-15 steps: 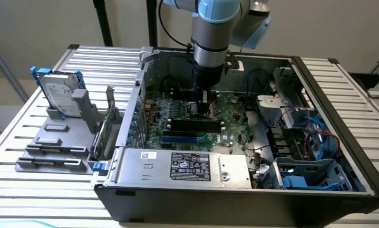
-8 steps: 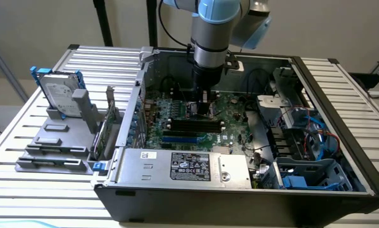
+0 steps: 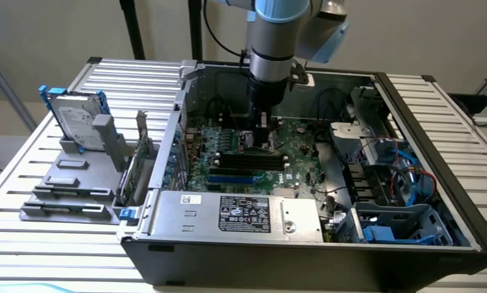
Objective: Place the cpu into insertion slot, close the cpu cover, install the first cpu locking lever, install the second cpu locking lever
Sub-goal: 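Place the cpu into insertion slot, then close the cpu cover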
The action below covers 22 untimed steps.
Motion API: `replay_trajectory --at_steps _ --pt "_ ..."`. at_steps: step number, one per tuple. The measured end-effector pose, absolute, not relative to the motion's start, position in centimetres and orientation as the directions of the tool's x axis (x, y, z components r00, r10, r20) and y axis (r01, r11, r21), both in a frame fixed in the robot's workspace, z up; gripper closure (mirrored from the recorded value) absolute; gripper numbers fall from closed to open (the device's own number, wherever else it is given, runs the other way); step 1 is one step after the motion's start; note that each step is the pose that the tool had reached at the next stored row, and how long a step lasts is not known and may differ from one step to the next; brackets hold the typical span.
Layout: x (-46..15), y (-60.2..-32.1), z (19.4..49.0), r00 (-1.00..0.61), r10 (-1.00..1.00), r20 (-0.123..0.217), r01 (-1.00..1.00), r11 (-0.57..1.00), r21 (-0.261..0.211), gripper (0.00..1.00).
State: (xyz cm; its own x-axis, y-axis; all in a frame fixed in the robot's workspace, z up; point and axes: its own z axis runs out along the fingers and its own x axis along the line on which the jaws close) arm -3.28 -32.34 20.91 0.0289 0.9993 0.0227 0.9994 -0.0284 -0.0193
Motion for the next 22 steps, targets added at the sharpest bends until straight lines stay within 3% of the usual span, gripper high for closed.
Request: replay_trajectory --at_steps 4,8,11,14,22 --pt "-4.0 -32.4 22.0 0.029 0.999 0.023 0.999 -0.028 -0.019 0.40" --pt "-5.2 -32.5 22.6 0.029 0.999 0.023 0.999 -0.028 -0.019 0.64" --pt "-6.1 -32.7 22.9 0.029 0.999 0.023 0.999 -0.028 -0.018 0.70" --pt "-6.5 -32.8 22.9 0.029 0.999 0.023 0.999 -0.028 -0.016 0.88" --pt "-6.5 -32.8 22.9 0.029 0.999 0.023 0.999 -0.028 -0.016 0.89"
